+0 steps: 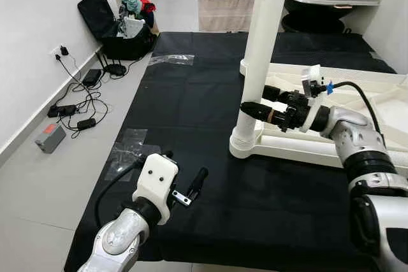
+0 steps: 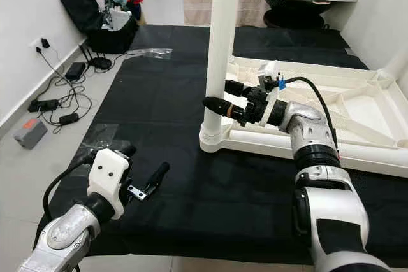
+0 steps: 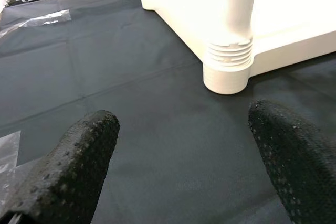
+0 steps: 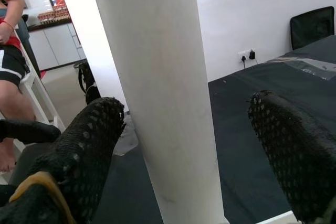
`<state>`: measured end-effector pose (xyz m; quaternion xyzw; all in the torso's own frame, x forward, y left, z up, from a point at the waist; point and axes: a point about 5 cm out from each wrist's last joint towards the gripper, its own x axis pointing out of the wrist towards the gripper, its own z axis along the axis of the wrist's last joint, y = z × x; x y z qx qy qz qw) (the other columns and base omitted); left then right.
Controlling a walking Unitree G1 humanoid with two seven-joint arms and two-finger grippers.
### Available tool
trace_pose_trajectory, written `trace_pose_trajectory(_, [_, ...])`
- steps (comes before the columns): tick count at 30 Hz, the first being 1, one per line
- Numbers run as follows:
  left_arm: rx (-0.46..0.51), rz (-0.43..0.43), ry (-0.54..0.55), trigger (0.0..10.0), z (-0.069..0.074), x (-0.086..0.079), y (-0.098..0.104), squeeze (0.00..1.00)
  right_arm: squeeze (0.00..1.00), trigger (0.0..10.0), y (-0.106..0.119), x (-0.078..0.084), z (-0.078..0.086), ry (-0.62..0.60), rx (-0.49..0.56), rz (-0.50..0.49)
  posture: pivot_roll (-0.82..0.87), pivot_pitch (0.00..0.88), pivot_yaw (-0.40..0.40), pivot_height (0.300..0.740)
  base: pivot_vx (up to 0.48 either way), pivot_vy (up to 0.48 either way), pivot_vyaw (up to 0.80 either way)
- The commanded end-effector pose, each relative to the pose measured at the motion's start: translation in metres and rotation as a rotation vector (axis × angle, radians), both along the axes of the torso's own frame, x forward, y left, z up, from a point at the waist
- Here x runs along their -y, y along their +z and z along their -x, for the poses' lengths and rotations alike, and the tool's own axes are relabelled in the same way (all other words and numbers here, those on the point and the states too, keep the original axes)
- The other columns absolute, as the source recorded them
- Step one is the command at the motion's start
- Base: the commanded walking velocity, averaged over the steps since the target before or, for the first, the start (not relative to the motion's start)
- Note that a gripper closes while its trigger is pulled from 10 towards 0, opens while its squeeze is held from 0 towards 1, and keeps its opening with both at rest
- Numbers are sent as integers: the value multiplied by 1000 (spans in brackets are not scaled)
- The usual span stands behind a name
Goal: Building children table
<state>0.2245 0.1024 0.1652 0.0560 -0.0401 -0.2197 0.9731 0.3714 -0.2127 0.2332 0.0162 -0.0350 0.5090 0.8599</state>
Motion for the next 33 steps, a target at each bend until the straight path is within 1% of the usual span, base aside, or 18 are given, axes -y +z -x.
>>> trace_pose_trajectory(1, [-13,-3,10,10000,3,-1,-2,0,0,10000,3,-5,-2,5,22,15,129,151,-37,740,0,0,0])
trace_pose_trajectory(5, [2,-1,15,10000,3,-2,3,0,0,10000,3,-13,-3,22,37,29,130,158,-40,740,0,0,0])
trace_pose_trajectory(10, [-2,-4,17,10000,3,-3,2,0,0,10000,5,-16,-3,29,42,28,126,161,-37,740,0,0,0])
trace_pose_trajectory(14, [-4,-10,22,10000,3,-3,0,0,0,10000,11,-28,-8,30,60,30,121,166,-35,740,0,0,0])
trace_pose_trajectory(17, [-6,-8,25,10000,3,-3,0,0,0,10000,12,-29,-8,35,62,27,121,166,-35,740,0,0,0])
trace_pose_trajectory(22, [-5,-9,18,10000,3,-1,1,0,0,10000,10,-36,-7,63,55,33,124,174,-40,740,0,0,0])
trace_pose_trajectory(23, [-7,-10,17,10000,3,-2,0,0,0,10000,9,-40,-7,72,60,43,123,175,-34,740,0,0,0])
trace_pose_trajectory(28, [-9,-12,16,10000,3,-2,0,0,0,10000,9,-43,-7,81,64,50,122,176,-34,740,0,0,0])
trace_pose_trajectory(29, [-8,-13,13,10000,4,-2,0,0,0,10000,6,-46,-5,116,63,70,123,176,-38,740,0,0,0])
trace_pose_trajectory(30, [-9,-13,12,10000,4,-2,0,0,0,10000,5,-49,-5,122,61,71,123,176,-37,740,0,0,0])
trace_pose_trajectory(33, [-9,-11,15,10000,3,-2,1,0,0,10000,5,-52,-6,113,57,59,126,184,-40,740,0,0,0])
